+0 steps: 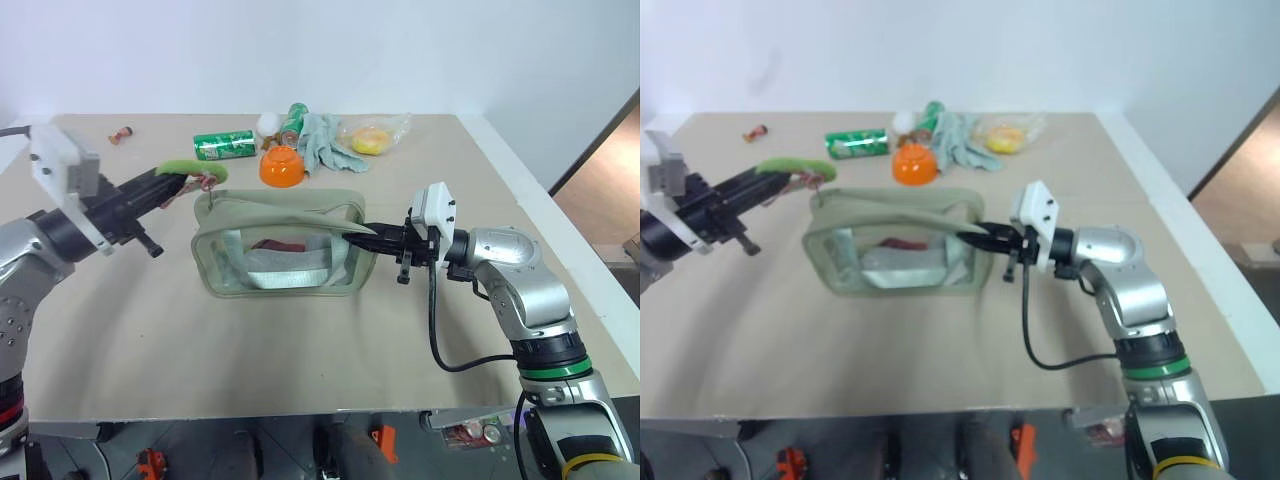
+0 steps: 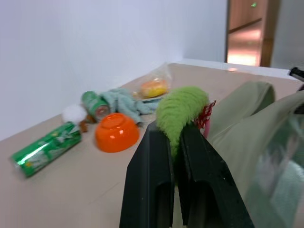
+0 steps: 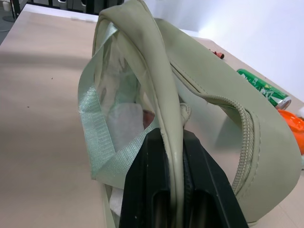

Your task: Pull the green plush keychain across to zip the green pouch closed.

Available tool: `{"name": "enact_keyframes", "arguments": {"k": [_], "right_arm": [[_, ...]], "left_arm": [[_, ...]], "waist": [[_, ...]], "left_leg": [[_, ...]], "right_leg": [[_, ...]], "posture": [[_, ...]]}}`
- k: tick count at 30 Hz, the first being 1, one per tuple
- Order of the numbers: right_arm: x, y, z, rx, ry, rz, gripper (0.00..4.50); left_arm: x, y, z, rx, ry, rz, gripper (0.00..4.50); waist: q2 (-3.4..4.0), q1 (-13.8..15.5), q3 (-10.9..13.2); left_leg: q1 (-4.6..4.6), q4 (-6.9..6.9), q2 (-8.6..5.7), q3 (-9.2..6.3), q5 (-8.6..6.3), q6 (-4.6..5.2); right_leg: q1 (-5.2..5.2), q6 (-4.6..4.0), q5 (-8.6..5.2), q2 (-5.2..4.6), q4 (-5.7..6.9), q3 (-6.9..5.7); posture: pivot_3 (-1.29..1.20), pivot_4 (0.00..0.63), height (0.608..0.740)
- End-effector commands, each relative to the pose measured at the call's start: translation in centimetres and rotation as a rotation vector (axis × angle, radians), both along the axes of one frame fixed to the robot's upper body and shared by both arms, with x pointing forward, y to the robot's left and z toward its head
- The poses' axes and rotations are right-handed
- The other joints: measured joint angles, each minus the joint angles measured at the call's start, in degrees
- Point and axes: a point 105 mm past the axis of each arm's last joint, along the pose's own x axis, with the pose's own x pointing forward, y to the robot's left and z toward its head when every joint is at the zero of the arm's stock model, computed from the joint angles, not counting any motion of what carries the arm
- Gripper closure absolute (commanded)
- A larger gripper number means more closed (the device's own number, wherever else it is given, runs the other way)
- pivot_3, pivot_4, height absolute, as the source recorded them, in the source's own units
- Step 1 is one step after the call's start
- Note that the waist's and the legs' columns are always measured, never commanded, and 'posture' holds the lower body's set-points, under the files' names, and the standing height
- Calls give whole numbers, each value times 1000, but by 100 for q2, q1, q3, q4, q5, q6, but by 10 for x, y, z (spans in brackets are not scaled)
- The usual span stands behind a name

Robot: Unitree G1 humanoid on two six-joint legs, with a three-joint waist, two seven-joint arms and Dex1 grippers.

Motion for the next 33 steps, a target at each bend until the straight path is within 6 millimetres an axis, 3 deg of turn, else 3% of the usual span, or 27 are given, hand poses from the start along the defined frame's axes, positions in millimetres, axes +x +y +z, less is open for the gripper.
{"name": "enact_keyframes", "arguments": {"k": [1,5,11,23,27,33], "right_arm": [[1,-4,13,-5,-57,-7,4500],[1,-5,13,-7,-56,-10,4500],[1,-6,14,-7,-56,-12,4500],[2,-5,15,-2,-55,-9,4500],[2,-5,15,-5,-56,-11,4500],[1,-6,13,-7,-56,-18,4500]], "left_arm": [[-6,-19,17,30,-91,-51,4466],[-5,-29,29,29,-134,-64,4466],[-3,-39,31,77,-144,-78,4466],[2,-85,33,50,-174,-192,4466],[6,-82,25,86,-150,-176,4466],[8,-61,3,223,-75,-131,4466]], "waist": [[0,1,0],[0,-2,0],[0,0,0],[0,-4,0],[1,-12,1],[2,-14,1]], "left_leg": [[0,0,-2,0,0,0],[0,0,-2,0,0,0],[1,0,0,-1,0,-1],[-1,3,-11,-1,1,-2],[1,2,-4,0,1,-2],[8,-1,3,-1,1,-2]], "right_leg": [[-1,0,0,0,0,1],[0,0,0,3,0,1],[0,0,0,6,0,2],[1,4,2,5,0,5],[0,4,2,6,1,8],[0,3,2,15,2,10]], "posture": [[0,150,740],[0,150,740],[0,150,740],[0,150,740],[0,150,740],[0,150,740]]}}
